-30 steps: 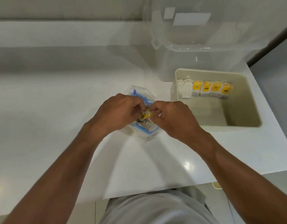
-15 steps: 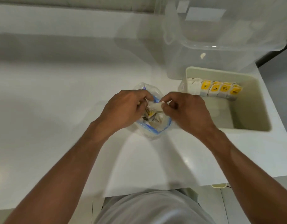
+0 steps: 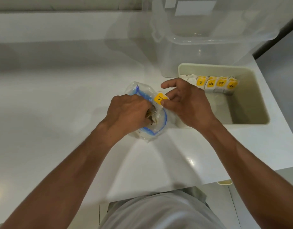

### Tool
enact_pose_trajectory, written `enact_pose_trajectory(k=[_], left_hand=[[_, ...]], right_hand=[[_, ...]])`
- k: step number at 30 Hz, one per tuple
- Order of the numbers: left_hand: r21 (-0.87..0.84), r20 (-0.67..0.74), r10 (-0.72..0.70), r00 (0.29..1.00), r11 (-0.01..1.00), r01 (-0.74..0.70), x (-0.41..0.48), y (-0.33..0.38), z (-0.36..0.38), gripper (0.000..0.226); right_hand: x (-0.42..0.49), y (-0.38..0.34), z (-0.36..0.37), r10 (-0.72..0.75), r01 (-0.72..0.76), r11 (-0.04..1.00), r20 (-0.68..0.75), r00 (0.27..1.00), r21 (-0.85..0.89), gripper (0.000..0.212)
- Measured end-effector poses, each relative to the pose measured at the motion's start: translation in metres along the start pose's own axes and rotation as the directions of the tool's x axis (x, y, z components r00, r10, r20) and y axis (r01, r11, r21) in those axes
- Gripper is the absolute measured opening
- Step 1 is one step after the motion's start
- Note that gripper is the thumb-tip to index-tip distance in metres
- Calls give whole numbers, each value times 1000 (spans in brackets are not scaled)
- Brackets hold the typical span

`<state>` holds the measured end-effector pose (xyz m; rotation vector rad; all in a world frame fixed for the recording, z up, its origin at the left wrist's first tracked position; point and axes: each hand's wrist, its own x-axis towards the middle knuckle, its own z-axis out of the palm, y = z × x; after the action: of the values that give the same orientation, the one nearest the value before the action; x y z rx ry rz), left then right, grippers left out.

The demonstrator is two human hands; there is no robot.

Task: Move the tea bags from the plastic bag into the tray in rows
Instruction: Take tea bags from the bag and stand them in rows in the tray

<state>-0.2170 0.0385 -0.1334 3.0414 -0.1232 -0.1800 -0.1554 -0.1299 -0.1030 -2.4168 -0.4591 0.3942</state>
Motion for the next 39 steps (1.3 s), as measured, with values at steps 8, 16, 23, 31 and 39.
enact_pose_trajectory(k=[8, 16, 23, 31, 39], left_hand=[[-43, 31, -17, 999, 999, 18, 7, 1, 0, 23], [-307, 36, 8, 999, 952, 3, 4, -16, -32, 13], [-558, 100, -29, 995, 826, 80, 1, -14, -46, 8], [-651, 28, -99, 995, 753, 94, 2, -13, -47, 29], [-803, -31, -206, 978, 588, 98, 7, -12, -40, 19]], right_hand=[[-4, 1, -7, -2, 11, 981, -51, 999, 194, 11], [-7, -6, -20, 37, -5, 919, -74, 997, 395, 17], [-5, 3, -12, -15, 20, 965, -20, 1000, 260, 12], [-1, 8, -9, 21, 4, 971, -101, 995, 238, 15], [-6, 4, -8, -31, 41, 968, -44, 999, 249, 9]])
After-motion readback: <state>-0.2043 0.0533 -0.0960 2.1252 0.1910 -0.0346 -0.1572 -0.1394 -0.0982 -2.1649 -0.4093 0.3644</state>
